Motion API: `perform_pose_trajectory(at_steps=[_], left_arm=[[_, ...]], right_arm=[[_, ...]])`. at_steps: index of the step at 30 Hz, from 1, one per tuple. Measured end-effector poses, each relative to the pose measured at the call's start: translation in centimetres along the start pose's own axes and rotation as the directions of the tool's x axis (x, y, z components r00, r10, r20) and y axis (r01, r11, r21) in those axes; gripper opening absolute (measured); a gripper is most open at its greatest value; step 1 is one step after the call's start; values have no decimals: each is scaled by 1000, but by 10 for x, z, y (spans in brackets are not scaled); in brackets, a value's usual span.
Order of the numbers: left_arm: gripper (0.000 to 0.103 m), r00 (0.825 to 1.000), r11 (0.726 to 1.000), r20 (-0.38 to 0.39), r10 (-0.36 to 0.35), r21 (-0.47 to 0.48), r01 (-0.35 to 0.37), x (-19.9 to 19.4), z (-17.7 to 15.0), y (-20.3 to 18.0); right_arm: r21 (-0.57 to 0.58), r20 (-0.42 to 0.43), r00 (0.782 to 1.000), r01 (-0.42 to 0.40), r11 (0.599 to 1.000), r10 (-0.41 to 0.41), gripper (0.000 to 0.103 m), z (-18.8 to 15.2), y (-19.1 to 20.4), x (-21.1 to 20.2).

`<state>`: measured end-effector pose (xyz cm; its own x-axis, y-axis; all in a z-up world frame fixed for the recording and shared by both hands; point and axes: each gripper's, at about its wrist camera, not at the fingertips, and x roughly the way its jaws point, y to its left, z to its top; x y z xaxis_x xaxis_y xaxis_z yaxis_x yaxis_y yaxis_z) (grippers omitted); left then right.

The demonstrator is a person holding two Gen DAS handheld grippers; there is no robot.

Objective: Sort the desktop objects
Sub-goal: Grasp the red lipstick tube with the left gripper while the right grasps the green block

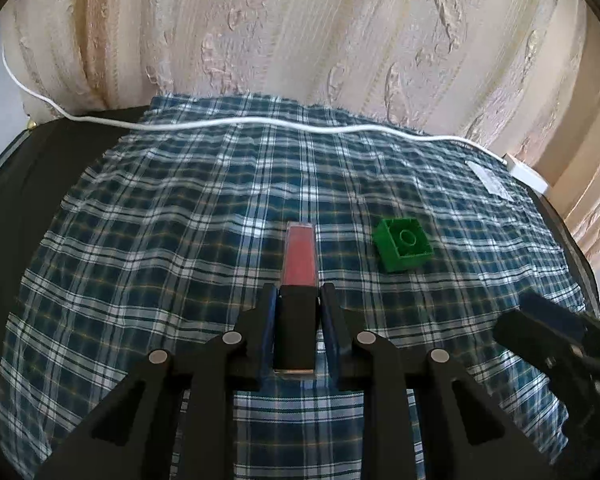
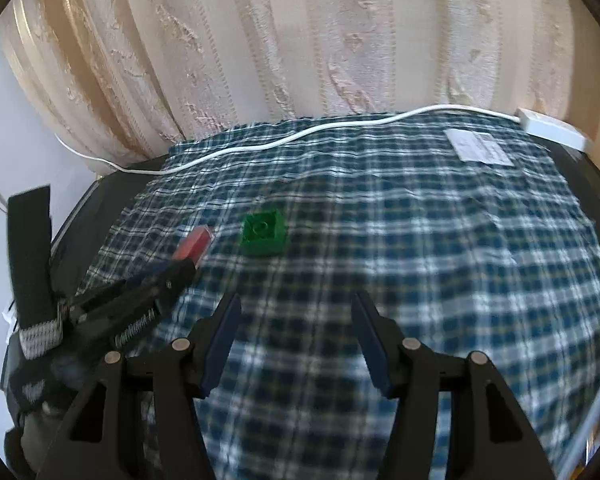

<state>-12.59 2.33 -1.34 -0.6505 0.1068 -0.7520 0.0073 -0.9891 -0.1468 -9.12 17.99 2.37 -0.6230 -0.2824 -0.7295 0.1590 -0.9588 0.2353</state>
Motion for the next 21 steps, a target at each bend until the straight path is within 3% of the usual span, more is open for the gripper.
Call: perform_pose_trajectory(at_steps=[12, 21], left_arm=[[24, 1000, 1000, 1, -6, -18, 6, 0, 3, 2], [25, 1000, 1000, 2, -1, -19, 1, 0, 3, 3]], right_arm=[[-63, -46, 999, 6, 998, -9, 62, 21, 22, 61], [-76, -64, 998, 22, 997, -27, 54, 30, 24, 84]])
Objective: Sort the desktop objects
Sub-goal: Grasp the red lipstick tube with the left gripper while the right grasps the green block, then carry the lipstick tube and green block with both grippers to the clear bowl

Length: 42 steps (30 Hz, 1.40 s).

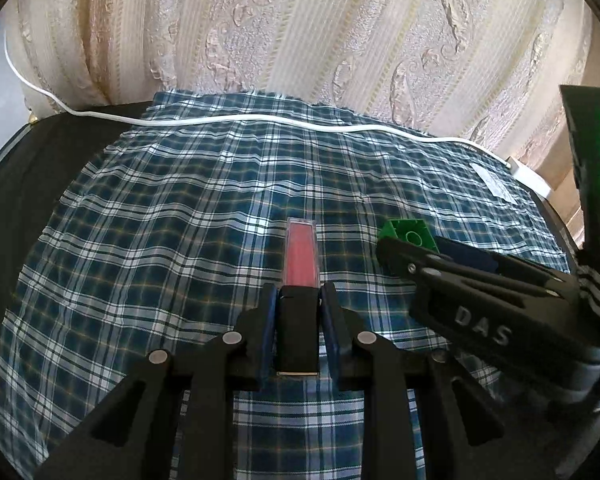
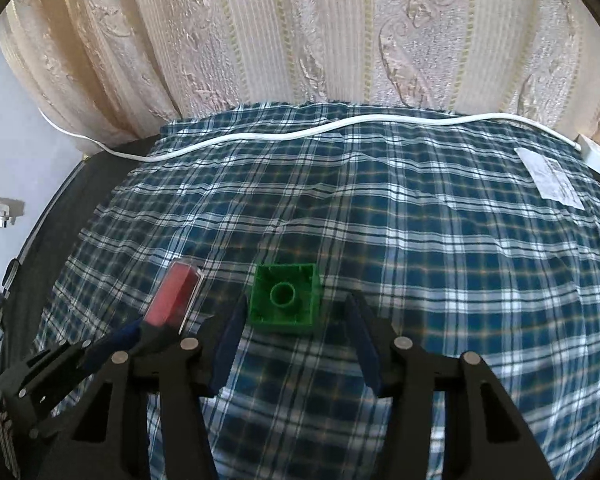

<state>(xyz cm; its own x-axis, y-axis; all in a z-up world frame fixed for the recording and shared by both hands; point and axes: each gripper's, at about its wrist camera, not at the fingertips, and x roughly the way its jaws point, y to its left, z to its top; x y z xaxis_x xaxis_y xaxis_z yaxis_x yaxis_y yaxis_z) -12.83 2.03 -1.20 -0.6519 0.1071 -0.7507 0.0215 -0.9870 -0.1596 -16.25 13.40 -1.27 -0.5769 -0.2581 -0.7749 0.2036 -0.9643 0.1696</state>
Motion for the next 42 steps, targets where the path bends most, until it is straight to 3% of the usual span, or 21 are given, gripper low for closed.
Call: perform_pose_trajectory(at_steps=[3, 6, 23, 42], left_arm=[[25, 1000, 1000, -1, -2, -2, 2, 1, 0, 0], [25, 1000, 1000, -3, -12, -9, 12, 2, 1, 2], [24, 993, 994, 43, -113, -5, 113, -16, 0, -5], [24, 988, 987, 77, -137, 94, 129, -39, -8, -42]], right_arm=[[-11, 0, 1000, 9, 1000, -9, 49, 3, 3, 3], [-23, -3, 1000, 13, 1000, -13, 37, 2, 5, 3], [-2, 77, 997, 17, 1000, -17, 37, -30, -3, -68], [108, 130, 991, 17, 994, -31, 37, -77, -32, -145]])
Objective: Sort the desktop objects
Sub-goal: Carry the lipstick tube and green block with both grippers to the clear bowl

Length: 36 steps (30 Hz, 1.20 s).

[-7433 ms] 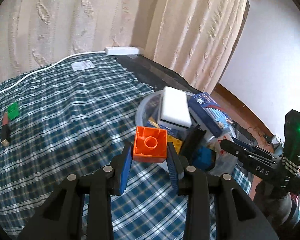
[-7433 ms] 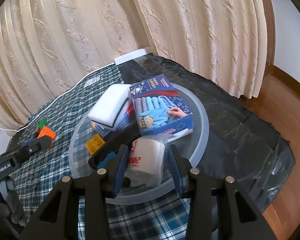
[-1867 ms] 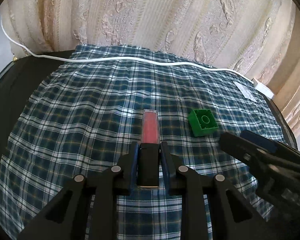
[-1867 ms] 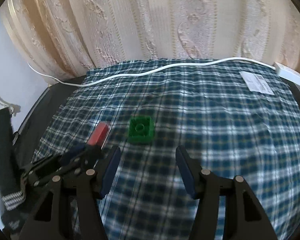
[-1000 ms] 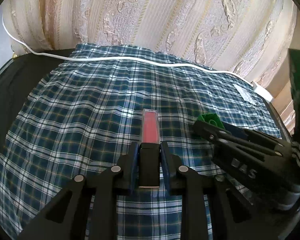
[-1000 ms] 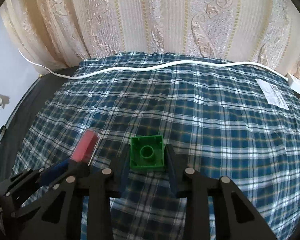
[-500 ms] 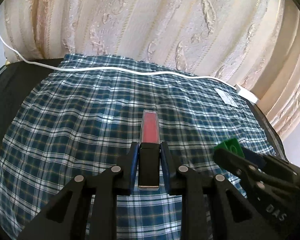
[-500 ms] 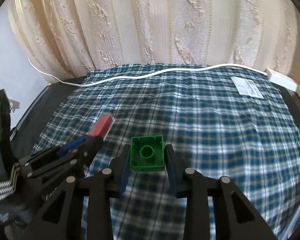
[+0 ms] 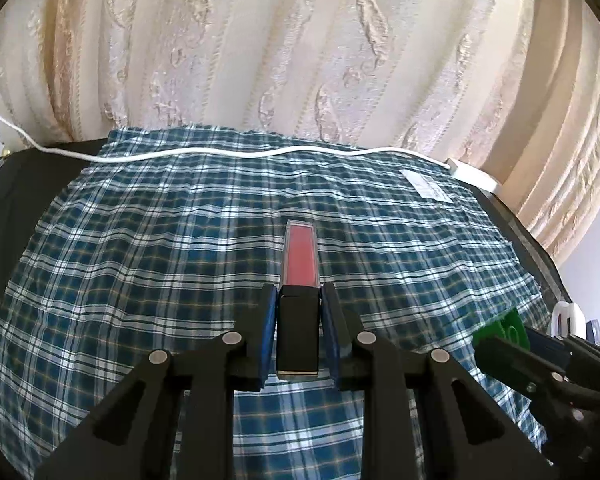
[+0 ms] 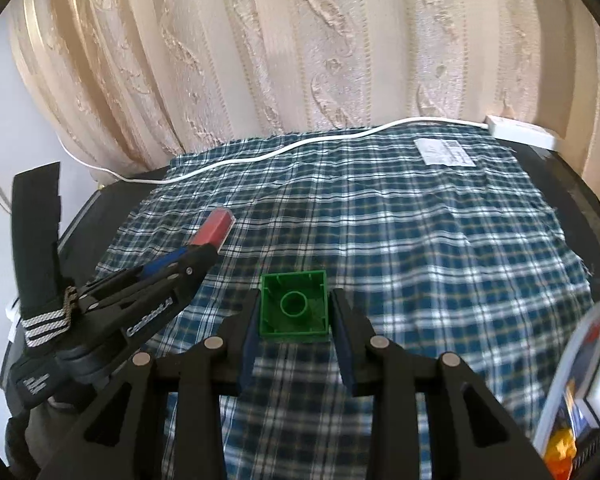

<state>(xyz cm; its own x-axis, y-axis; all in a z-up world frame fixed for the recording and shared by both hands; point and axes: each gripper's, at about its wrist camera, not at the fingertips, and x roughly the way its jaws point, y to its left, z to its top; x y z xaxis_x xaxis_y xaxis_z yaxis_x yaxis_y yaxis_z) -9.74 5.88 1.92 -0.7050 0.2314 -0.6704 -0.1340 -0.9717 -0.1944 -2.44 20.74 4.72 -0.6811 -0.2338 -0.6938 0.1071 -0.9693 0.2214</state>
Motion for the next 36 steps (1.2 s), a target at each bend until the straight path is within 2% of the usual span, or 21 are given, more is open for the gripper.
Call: perform_pose_trajectory(at_steps=[23, 28, 31, 36], left_arm=[[24, 995, 987, 35, -90, 140, 84, -28, -13, -58], [24, 996, 985, 36, -86, 154, 79, -29, -14, -61], [24, 997, 989, 15, -81, 129, 78, -24, -12, -53], [24, 993, 991, -63, -99, 81, 104, -7, -13, -42]], right_arm=[[90, 51, 997, 48, 995, -53, 37, -31, -30, -65], [106, 55, 996, 58, 993, -64, 37, -38, -37, -74], [118, 61, 996, 61, 991, -69, 37, -41, -41, -80], [144, 74, 995, 58, 988, -69, 37, -47, -48, -90]])
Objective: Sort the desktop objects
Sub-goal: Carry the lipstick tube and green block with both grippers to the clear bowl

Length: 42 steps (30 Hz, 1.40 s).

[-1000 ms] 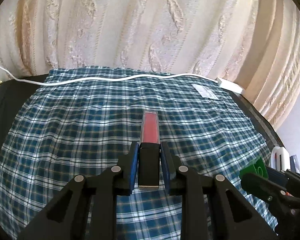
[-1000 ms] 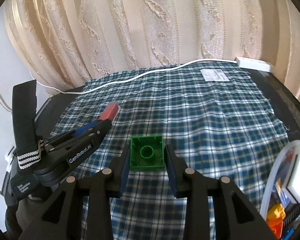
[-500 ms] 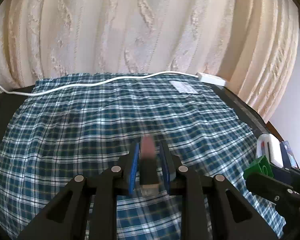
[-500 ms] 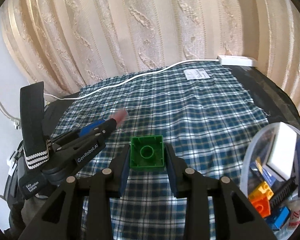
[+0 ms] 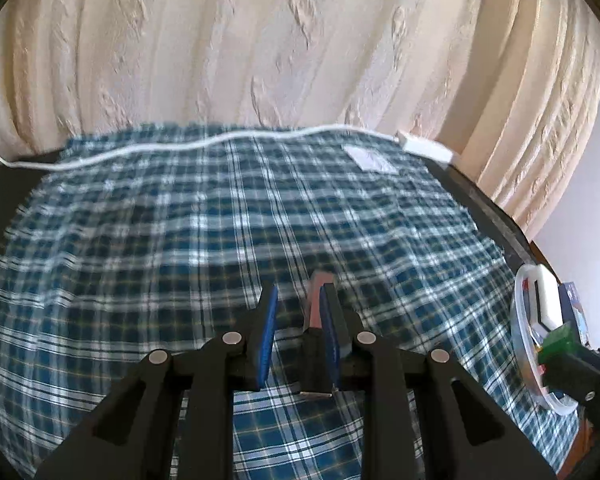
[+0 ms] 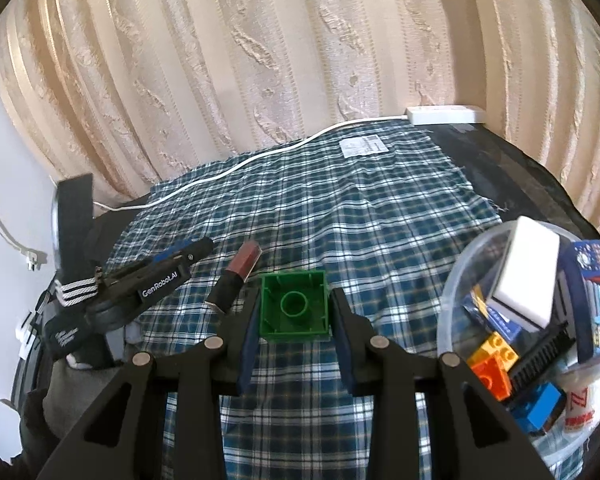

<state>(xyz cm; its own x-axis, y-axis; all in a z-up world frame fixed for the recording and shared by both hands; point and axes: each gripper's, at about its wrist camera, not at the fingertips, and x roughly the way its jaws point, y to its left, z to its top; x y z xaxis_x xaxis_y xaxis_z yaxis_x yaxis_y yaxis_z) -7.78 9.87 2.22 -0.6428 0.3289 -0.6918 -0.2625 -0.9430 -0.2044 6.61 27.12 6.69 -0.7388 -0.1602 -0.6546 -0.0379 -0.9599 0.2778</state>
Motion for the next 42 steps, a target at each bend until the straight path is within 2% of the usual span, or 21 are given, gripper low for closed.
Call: perform_pose_trajectory(at_steps=[5, 7, 8, 10, 14, 17, 21, 22, 24, 28, 35, 42], left_arm=[[24, 999, 1000, -49, 16, 19, -15, 13, -7, -3], [25, 998, 1000, -64, 1, 18, 0, 17, -10, -4], [27, 998, 1000, -65, -15, 14, 16, 18, -11, -5], [40, 998, 1000, -63, -24, 12, 24, 18, -12, -6], [44, 996, 999, -79, -37, 19, 38, 24, -14, -9], [44, 994, 998, -97, -55, 23, 57, 29, -15, -10], [44, 993, 997, -108, -37, 69, 45, 35, -16, -17], [35, 994, 996, -107, -36, 80, 44, 35, -16, -19], [24, 994, 996, -109, -20, 85, 29, 36, -15, -19], [24, 994, 996, -101, -42, 70, 49, 34, -15, -16], [24, 998, 994, -38, -49, 99, 53, 14, -14, -27], [24, 997, 988, -12, -81, 129, 82, 0, -15, -42]], right_arm=[[17, 17, 1000, 7, 1000, -8, 37, -2, -10, -11], [30, 20, 1000, 9, 1000, -10, 37, -3, -17, -14], [36, 20, 1000, 11, 999, -12, 37, -3, -20, -16], [47, 20, 1000, 14, 999, -15, 37, -5, -26, -18], [59, 21, 1000, 22, 998, -23, 37, -7, -36, -23], [71, 23, 999, 25, 997, -26, 37, -9, -40, -25], [77, 25, 999, 27, 997, -29, 37, -12, -42, -27], [77, 26, 999, 28, 997, -30, 37, -12, -42, -27], [77, 28, 999, 30, 997, -32, 37, -14, -42, -28], [83, 33, 999, 35, 996, -38, 37, -16, -43, -33], [103, 48, 996, 64, 993, -69, 37, -18, -54, -46], [153, 59, 990, 117, 981, -127, 37, -25, -82, -60]])
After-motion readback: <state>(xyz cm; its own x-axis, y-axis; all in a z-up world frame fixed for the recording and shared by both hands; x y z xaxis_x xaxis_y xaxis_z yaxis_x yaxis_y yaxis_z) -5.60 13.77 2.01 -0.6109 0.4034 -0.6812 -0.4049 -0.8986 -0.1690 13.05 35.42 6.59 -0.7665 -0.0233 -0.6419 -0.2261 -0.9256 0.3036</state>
